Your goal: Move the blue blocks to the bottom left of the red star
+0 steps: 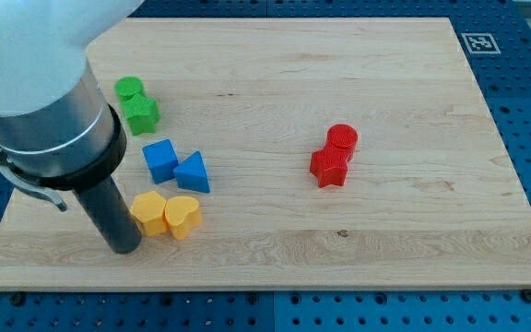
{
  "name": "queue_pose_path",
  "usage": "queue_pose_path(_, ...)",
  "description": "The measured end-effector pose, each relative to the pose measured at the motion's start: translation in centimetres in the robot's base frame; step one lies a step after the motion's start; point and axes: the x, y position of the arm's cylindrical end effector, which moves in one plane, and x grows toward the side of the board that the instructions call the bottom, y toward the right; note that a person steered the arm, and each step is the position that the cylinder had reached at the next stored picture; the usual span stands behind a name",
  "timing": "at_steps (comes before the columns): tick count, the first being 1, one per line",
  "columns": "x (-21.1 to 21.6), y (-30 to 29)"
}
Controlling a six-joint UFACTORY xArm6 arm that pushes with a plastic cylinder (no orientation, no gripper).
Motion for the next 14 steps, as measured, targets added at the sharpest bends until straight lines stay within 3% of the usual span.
queue_pose_path(2,0.1,-0.1)
queue_pose_path(3,0.0,-3.8)
queue_pose_path(4,-3.0,-8.6)
queue_pose_path(5,-8.3,-9.4)
queue_pose_path(7,-10.3,-9.4)
queue_pose_path(11,-11.7,-1.7)
queue_pose_path(14,-10.0,2.4)
